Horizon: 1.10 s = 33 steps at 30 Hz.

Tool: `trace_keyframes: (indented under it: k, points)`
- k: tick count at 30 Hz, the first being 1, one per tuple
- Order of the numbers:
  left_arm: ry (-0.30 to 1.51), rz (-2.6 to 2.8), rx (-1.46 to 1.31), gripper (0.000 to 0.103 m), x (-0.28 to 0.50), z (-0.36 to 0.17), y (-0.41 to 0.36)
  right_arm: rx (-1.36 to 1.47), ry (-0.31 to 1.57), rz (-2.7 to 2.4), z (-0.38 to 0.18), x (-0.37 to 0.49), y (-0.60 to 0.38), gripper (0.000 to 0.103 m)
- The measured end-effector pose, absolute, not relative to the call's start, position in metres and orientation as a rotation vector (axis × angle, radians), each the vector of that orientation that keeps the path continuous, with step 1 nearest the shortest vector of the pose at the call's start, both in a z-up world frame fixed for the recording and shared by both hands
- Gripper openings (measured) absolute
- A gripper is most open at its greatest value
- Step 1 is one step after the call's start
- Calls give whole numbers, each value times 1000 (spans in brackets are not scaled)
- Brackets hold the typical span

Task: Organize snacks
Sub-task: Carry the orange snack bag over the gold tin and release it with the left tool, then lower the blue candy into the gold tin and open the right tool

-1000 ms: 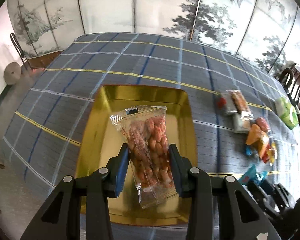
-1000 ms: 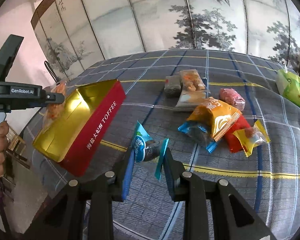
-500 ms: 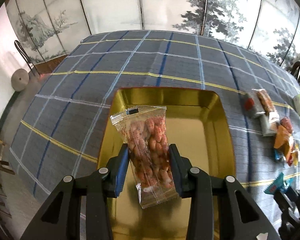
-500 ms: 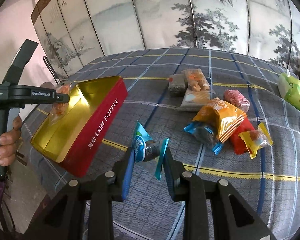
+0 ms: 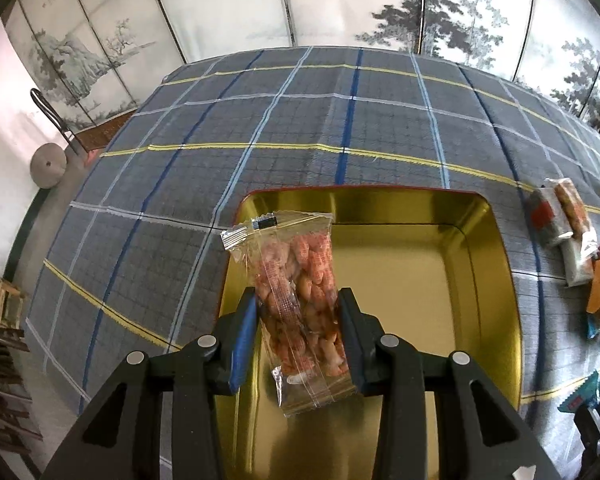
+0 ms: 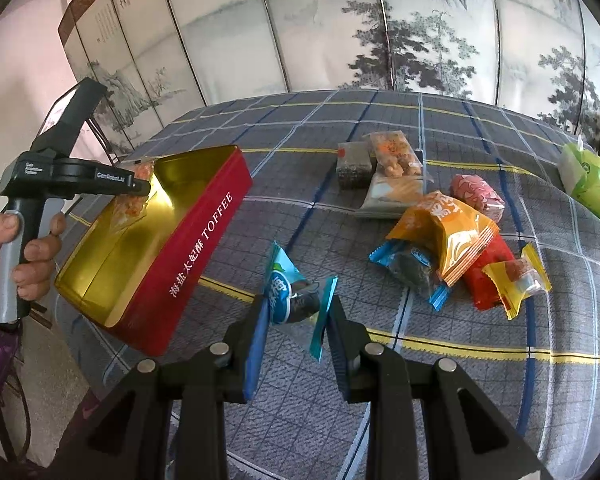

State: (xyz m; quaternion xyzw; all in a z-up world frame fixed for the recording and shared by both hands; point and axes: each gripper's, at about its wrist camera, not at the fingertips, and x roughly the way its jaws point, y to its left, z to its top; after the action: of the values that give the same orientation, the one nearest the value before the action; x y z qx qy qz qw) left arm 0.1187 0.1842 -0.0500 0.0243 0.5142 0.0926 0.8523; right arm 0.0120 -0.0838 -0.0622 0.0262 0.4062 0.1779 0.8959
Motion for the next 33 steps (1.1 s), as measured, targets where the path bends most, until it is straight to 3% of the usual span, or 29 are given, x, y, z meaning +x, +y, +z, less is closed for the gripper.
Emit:
trace_keyframes:
  k: [18,20,22,28,33]
  points:
    - [1076,235,76,38,128,-53,195,47,840,376,-59,12,-79,29]
    - [1063,216,50,41,125,-48,198,46,838,380,-57,13,-78,29]
    - [1048,213,26,54,120,-42,200,40,830,389,-52,13,-75,29]
    - [933,230,-58,75,86,-8,219,28,783,473,-24,26,-50,29]
    - [919,245,-139,83,52,0,242,39,787,614,-5,52,-11,30]
